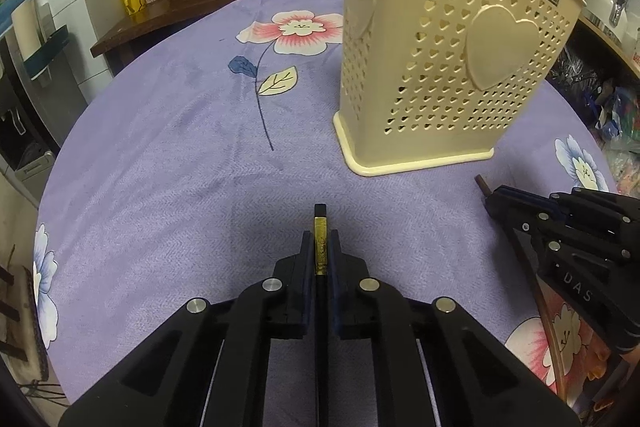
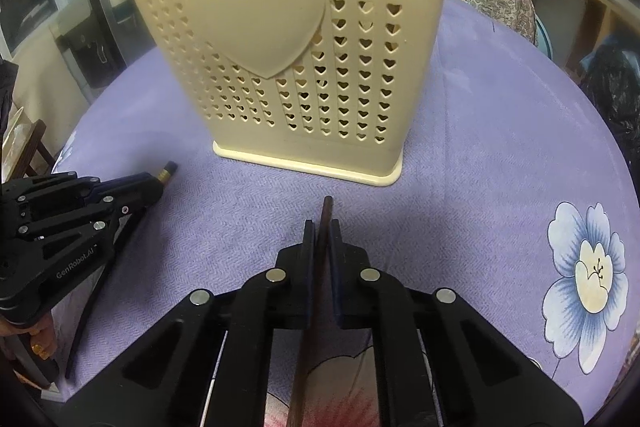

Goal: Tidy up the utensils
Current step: 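Lift both chopsticks upright and carry them above the cream holder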

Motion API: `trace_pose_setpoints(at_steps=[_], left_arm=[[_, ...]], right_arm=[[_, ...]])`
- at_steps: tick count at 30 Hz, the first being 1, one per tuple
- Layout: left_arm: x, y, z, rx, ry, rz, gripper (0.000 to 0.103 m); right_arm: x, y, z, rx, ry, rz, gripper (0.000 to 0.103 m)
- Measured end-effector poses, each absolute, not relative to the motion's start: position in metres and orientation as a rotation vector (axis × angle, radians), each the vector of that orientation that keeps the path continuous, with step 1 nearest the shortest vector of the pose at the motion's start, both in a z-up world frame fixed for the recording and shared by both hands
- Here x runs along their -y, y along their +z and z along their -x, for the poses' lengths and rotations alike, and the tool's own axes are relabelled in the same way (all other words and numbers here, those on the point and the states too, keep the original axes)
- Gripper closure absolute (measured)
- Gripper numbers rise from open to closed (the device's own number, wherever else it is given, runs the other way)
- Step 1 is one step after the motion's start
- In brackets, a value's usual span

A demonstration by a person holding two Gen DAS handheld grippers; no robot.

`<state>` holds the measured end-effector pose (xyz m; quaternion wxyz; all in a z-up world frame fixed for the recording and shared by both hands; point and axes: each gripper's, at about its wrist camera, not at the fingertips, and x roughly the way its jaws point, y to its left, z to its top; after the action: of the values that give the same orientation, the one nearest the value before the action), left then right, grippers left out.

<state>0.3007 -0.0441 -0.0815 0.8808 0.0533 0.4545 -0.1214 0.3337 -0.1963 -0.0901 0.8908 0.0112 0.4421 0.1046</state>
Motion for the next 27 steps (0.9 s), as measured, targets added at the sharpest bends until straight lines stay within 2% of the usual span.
trace_pose_setpoints(at_steps=[8, 20, 27], left_arm=[[0.047, -0.054, -0.283, -0.876, -0.302, -0.078, 0.095], [0.040, 0.042, -0.229, -0.639, -0.419, 0.018, 0.095], [0.045, 0.061, -0.212, -0.582, -0.452, -0.001, 0.095]], right_arm=[[0.215, -0.066, -0.315, -0.858, 0.291, -0.120, 0.096], [0.263, 0.029, -0.245, -0.641, 0.395, -0.201, 0.096], [0.280, 0.061, -0.217, -0.571, 0.433, -0.218, 0.096]])
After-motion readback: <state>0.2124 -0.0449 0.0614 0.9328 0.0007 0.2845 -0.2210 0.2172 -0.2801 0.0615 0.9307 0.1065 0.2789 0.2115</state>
